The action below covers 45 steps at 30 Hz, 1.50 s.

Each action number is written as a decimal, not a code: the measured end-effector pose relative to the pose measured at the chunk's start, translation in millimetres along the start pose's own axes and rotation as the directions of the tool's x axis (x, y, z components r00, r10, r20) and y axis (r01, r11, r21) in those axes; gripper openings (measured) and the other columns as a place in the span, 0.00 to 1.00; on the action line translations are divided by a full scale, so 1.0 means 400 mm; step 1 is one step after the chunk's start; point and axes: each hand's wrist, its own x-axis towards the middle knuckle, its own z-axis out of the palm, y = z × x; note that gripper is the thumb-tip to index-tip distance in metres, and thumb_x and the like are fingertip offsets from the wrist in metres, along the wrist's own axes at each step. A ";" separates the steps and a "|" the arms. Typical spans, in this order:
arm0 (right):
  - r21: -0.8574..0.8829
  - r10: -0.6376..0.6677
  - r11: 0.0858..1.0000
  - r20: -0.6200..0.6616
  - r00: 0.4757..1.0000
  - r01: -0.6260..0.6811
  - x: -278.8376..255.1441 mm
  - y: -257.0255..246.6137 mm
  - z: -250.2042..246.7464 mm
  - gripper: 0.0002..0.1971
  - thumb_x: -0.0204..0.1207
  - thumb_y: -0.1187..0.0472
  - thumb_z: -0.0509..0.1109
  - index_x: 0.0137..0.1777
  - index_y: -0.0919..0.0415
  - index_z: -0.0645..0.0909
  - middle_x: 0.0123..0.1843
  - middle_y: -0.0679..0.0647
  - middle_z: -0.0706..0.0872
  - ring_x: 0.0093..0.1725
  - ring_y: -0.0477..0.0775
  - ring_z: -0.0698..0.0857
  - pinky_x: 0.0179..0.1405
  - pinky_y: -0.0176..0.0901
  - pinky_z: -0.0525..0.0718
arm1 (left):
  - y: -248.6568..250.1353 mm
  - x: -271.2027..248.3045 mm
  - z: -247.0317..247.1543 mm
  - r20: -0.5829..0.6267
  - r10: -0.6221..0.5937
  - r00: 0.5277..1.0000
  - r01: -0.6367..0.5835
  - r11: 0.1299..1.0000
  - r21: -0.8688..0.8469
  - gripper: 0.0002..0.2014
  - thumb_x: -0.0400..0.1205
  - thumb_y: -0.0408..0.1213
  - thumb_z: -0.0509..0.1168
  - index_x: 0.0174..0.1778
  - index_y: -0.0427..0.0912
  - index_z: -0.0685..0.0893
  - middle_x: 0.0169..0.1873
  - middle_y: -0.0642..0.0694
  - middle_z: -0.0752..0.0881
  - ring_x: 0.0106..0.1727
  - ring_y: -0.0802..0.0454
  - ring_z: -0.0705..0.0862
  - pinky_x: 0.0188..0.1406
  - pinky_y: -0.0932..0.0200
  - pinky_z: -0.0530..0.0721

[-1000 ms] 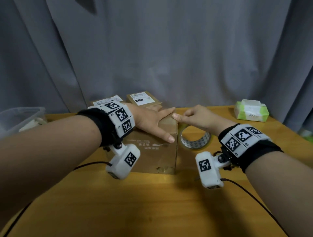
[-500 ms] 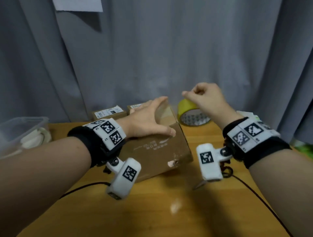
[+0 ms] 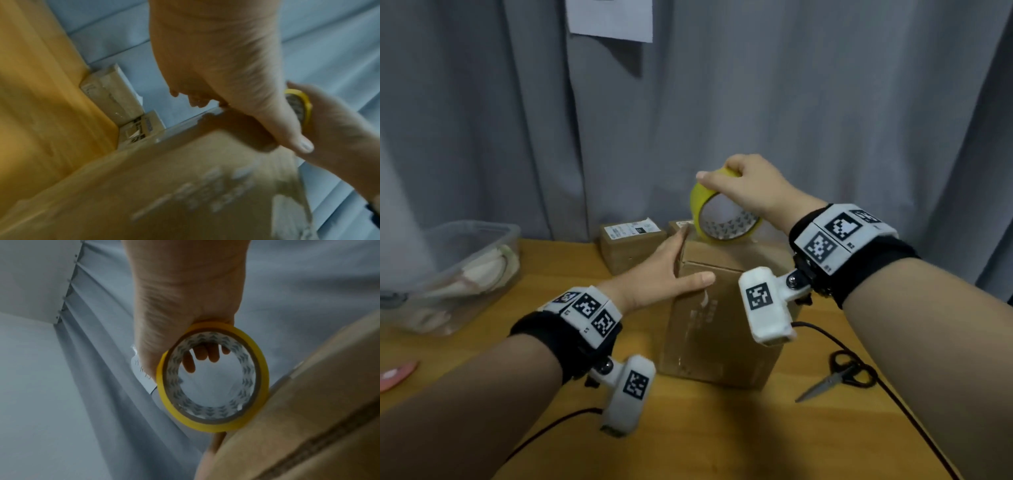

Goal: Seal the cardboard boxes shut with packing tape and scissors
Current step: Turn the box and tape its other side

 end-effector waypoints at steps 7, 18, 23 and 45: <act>-0.230 0.129 0.966 0.018 0.992 -0.121 0.043 -0.047 0.059 0.21 0.71 0.43 0.70 0.32 0.62 0.78 0.26 0.51 0.75 0.30 0.53 0.75 0.27 0.44 0.70 | 0.025 -0.005 -0.013 0.023 -0.145 0.989 0.147 0.986 -0.074 0.51 0.68 0.72 0.63 0.81 0.45 0.58 0.72 0.52 0.73 0.69 0.56 0.73 0.62 0.65 0.70; -0.286 0.081 0.954 -0.037 0.996 -0.088 0.053 -0.051 0.020 0.28 0.69 0.39 0.73 0.25 0.60 0.68 0.22 0.51 0.71 0.24 0.49 0.72 0.21 0.43 0.65 | 0.034 0.057 0.000 0.062 -0.243 0.968 0.249 0.901 -0.356 0.30 0.77 0.52 0.68 0.75 0.48 0.71 0.61 0.51 0.85 0.58 0.55 0.85 0.65 0.56 0.80; -0.238 0.079 0.968 -0.028 0.997 -0.083 0.047 -0.039 -0.015 0.24 0.68 0.37 0.75 0.39 0.62 0.80 0.32 0.50 0.80 0.34 0.48 0.78 0.30 0.42 0.75 | 0.059 0.040 0.028 0.021 -0.217 0.976 0.209 0.903 -0.376 0.25 0.84 0.45 0.61 0.78 0.49 0.67 0.68 0.51 0.80 0.64 0.56 0.81 0.67 0.57 0.77; -0.369 0.278 0.905 0.141 0.950 -0.210 -0.067 -0.002 -0.133 0.14 0.73 0.52 0.74 0.51 0.63 0.86 0.34 0.53 0.79 0.35 0.54 0.78 0.33 0.40 0.75 | 0.201 0.057 0.068 -0.042 -0.362 0.931 0.365 0.926 0.100 0.20 0.90 0.38 0.46 0.74 0.33 0.71 0.72 0.34 0.74 0.72 0.38 0.74 0.66 0.52 0.73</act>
